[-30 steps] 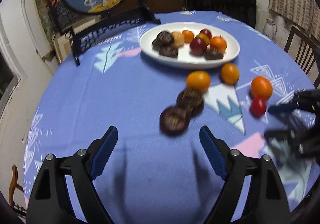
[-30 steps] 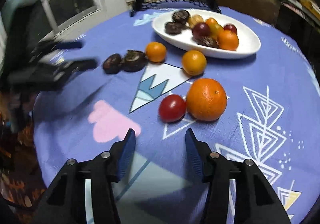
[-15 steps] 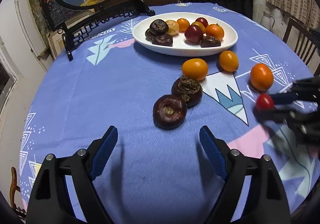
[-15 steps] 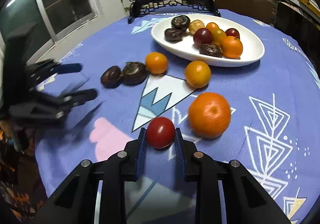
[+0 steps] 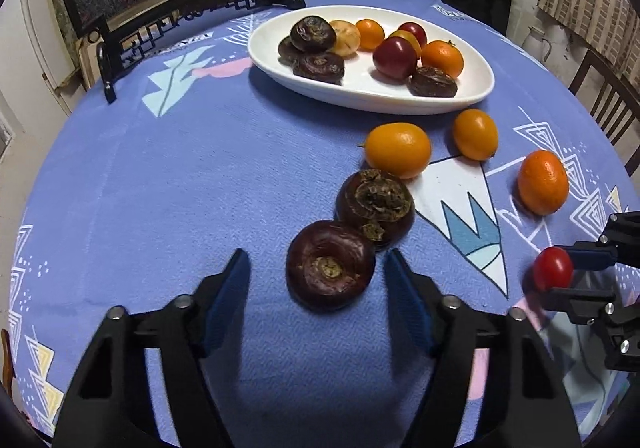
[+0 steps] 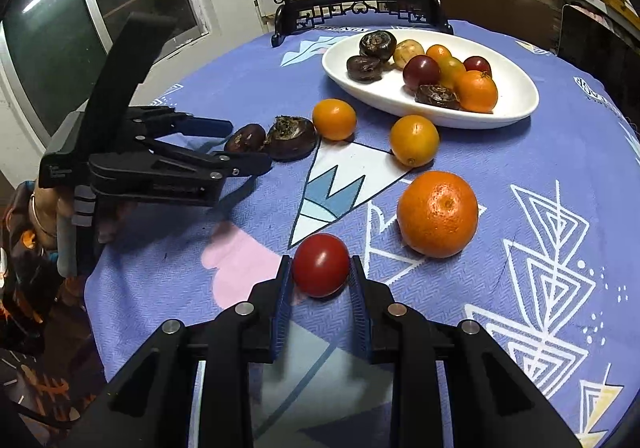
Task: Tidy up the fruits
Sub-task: 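Grasp a dark water chestnut with the left gripper while the right gripper grasps a red plum, then lower the water chestnut and red plum onto the plate and open both grippers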
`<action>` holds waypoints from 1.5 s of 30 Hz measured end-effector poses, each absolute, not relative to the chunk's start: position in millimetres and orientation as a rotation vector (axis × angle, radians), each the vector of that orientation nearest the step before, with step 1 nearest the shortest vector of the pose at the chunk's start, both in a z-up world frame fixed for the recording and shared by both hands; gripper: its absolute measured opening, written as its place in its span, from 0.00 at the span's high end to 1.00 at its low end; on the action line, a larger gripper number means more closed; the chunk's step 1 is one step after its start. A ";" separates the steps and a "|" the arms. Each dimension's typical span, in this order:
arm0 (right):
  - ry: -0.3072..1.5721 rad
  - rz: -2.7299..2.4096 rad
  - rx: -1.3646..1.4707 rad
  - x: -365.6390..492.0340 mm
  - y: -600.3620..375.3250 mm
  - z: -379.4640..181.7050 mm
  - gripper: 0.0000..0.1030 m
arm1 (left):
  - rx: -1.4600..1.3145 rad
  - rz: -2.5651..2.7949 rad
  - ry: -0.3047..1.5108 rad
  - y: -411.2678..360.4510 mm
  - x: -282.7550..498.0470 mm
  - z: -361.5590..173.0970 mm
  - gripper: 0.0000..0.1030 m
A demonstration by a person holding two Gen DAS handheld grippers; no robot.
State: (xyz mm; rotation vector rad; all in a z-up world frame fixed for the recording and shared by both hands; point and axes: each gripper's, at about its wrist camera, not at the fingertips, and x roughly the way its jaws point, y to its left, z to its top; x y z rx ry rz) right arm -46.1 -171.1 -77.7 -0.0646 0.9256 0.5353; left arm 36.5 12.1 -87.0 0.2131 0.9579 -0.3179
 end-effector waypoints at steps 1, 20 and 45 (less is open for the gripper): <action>0.927 0.536 -0.064 -45.9 -170.2 -77.6 0.73 | 0.208 -0.327 0.959 12.7 36.6 -86.9 0.45; 0.909 0.589 -0.195 -53.6 -113.2 -70.0 0.73 | 0.293 -0.308 0.883 32.5 -14.3 -66.2 0.62; 0.630 0.381 -0.003 21.0 -211.2 23.6 0.73 | 0.286 -0.205 0.650 -37.9 70.0 36.4 0.61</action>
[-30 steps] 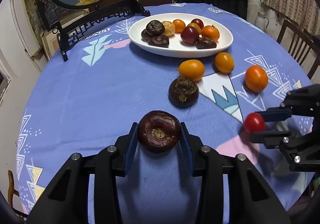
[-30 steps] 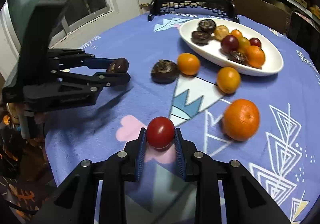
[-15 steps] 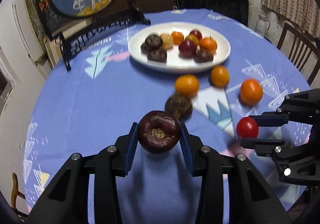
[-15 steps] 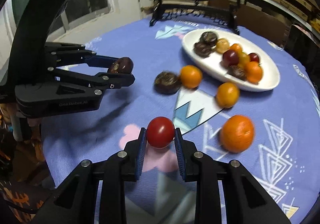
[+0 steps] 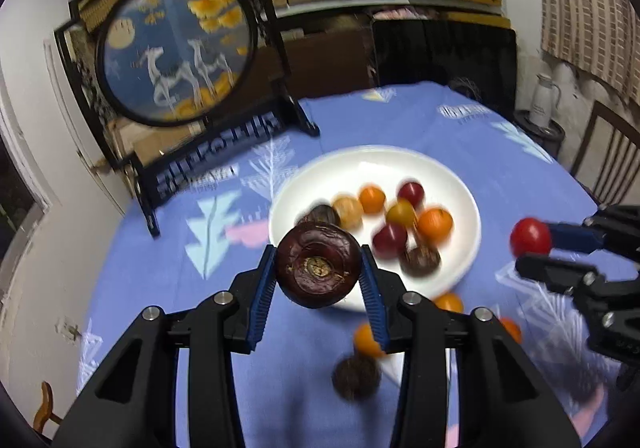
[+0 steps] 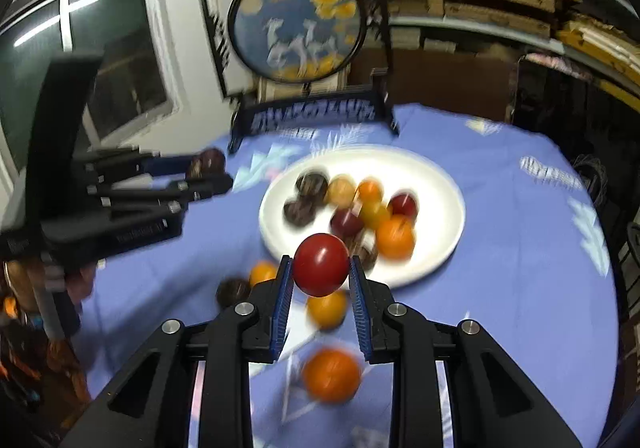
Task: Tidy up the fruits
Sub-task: 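Lower the water chestnut and red plum onto the plate and open both grippers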
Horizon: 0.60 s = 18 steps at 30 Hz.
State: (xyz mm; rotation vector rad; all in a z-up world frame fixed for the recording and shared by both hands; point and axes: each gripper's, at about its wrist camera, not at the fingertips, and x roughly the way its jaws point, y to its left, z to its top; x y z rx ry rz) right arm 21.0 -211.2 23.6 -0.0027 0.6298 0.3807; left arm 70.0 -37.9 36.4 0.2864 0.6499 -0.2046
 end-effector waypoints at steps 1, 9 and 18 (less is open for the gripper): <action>0.616 0.370 0.002 28.0 -213.0 27.9 0.73 | 0.286 -0.194 0.644 -40.4 74.9 37.9 0.61; 0.610 0.320 0.078 93.1 -231.0 30.7 0.73 | 0.314 -0.148 0.668 -58.7 126.1 20.0 0.61; 0.666 0.312 0.104 134.1 -229.7 5.9 0.73 | 0.321 -0.150 0.692 -69.0 157.9 1.5 0.61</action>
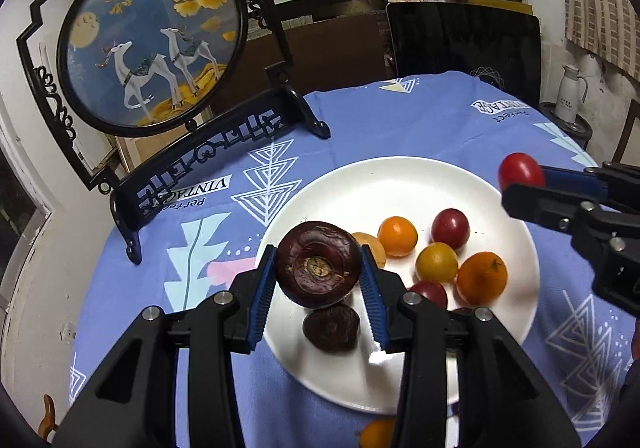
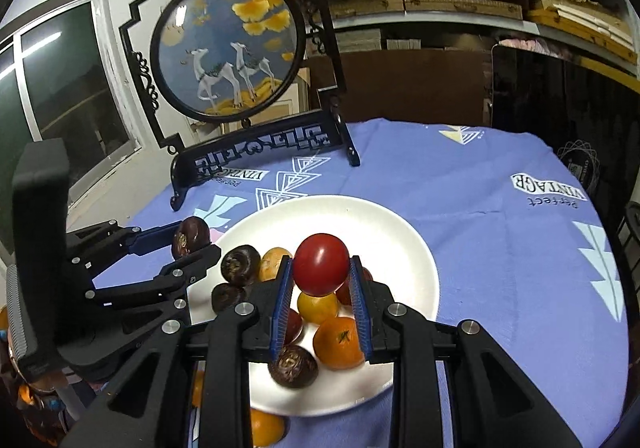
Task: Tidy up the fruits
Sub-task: 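Lower the water chestnut and red plum onto the plate and open both grippers, then grasp a water chestnut with the left gripper while the right gripper grasps a mandarin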
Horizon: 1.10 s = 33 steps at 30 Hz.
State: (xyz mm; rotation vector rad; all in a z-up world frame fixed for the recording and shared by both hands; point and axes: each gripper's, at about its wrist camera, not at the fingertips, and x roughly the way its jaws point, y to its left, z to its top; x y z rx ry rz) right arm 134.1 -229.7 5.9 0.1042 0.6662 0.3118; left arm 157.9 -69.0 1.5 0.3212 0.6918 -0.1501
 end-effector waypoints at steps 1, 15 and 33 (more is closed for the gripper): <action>0.670 0.312 0.103 136.6 -228.4 4.3 0.73 | 0.322 -0.149 0.694 -69.7 160.3 -0.1 0.61; 0.715 0.300 0.080 176.6 -215.9 -7.5 0.72 | 0.348 -0.135 0.712 -76.4 181.3 -16.4 0.55; 0.712 0.323 0.057 85.4 -230.6 -6.3 0.45 | 0.340 -0.116 0.671 -51.9 122.5 -1.5 0.39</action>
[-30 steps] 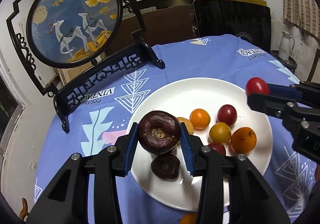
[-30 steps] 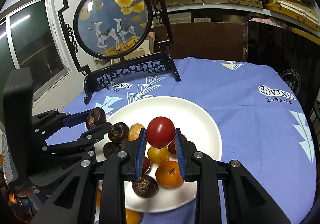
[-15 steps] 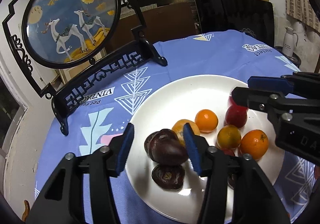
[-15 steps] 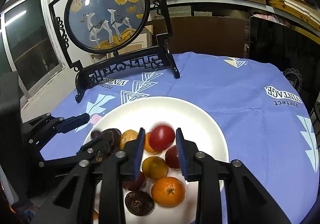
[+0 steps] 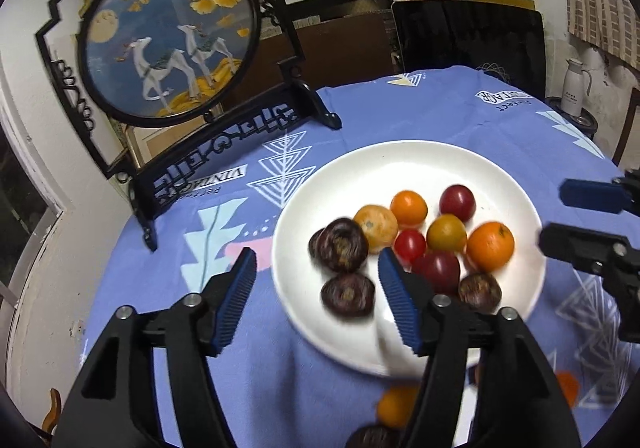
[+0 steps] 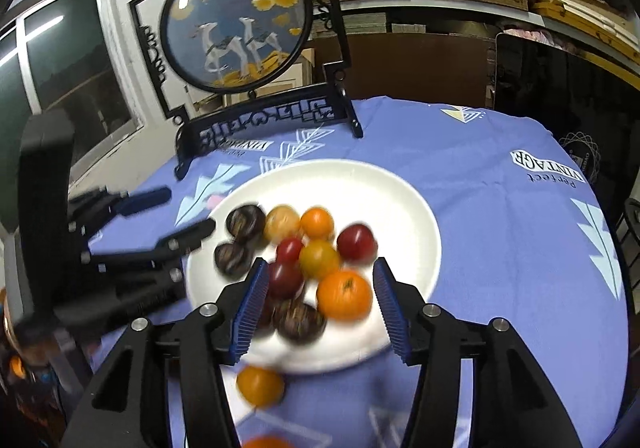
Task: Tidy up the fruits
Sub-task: 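Grasp a water chestnut with the left gripper while the right gripper grasps a mandarin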
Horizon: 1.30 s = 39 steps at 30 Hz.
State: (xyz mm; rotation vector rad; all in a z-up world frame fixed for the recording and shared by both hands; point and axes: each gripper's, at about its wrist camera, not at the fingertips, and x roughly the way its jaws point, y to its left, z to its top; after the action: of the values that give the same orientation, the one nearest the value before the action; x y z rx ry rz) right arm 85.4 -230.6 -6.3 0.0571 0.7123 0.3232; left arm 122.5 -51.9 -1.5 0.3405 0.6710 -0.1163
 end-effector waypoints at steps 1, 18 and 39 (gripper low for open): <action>0.711 0.326 0.049 76.8 -231.7 -6.1 0.43 | 0.341 -0.114 0.667 -48.0 115.2 0.1 0.39; 0.832 0.373 -0.105 -27.8 -216.0 -69.7 0.37 | 0.259 -0.157 0.793 21.7 12.6 -45.2 0.28; 0.908 0.426 0.017 -16.0 -216.1 -79.8 0.56 | 0.247 -0.293 0.940 -20.0 59.0 -85.3 0.28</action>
State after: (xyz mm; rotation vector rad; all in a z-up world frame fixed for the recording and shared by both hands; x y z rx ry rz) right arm -16.0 -216.1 -79.8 0.0168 0.9085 0.4256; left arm 59.0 -20.0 -85.3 0.2474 0.9402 -0.2928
